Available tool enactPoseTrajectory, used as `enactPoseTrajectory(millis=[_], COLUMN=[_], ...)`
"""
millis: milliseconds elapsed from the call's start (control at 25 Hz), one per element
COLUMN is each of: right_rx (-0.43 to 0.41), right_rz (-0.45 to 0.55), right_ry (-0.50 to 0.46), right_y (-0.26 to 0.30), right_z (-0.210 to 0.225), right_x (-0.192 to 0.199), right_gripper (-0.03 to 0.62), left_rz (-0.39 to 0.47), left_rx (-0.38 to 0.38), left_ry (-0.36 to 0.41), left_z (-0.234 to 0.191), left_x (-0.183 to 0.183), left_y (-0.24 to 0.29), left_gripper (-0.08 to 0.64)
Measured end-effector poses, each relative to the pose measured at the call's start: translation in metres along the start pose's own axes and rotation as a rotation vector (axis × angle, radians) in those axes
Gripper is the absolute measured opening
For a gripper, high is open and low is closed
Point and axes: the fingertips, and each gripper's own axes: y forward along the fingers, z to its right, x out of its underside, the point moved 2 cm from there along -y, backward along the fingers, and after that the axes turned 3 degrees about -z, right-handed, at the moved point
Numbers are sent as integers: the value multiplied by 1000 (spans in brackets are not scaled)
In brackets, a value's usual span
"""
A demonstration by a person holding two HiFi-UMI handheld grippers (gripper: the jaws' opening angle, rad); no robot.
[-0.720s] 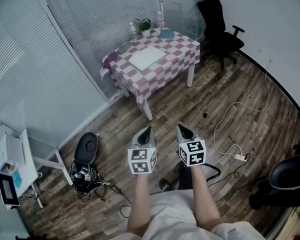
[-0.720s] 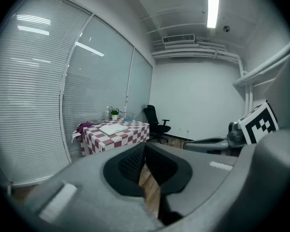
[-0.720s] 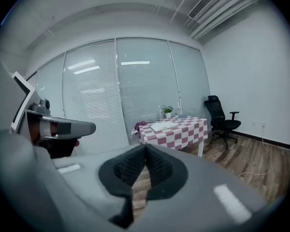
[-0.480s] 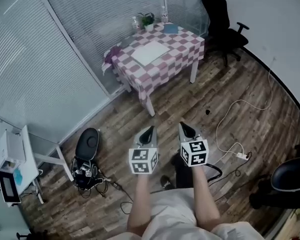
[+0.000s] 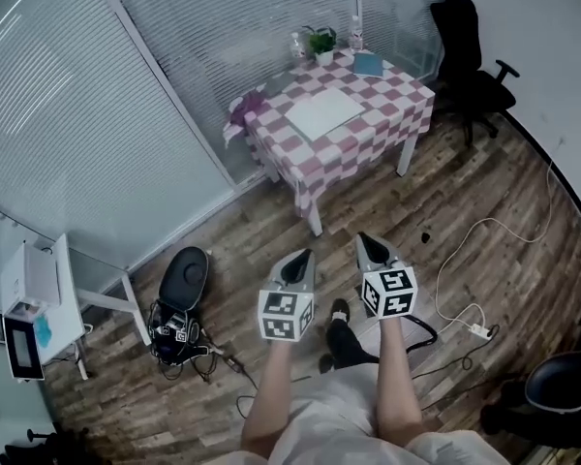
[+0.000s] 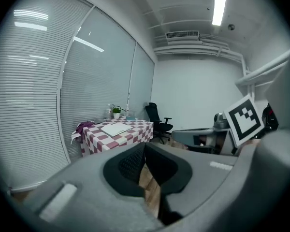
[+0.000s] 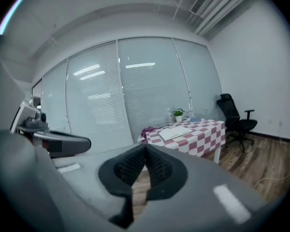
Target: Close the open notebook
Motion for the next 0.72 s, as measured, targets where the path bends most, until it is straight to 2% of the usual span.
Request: enactPoseTrajectory(millis=[80, 160, 320, 480, 720], right_rx=[-40, -52, -57, -64, -99], right_rz=[11, 16, -1, 34, -28], right_ry=[84, 120, 118, 160, 151], right_y=[27, 53, 103, 134, 161], right_z=[10, 21, 31, 52, 87], right_x=[-15, -33, -65, -93, -90], right_gripper=[-2, -2, -2, -2, -2], left_rz=[4, 7, 20, 24, 38], left_rx=[6, -4, -44, -68, -110], left_ry=[7, 18, 12, 24, -23], left_z=[-14, -30, -68, -91, -112], left_x=[-12, -26, -56, -79, -87], left_y=[13, 27, 53, 86, 127], left_gripper=[8, 8, 8, 8, 8])
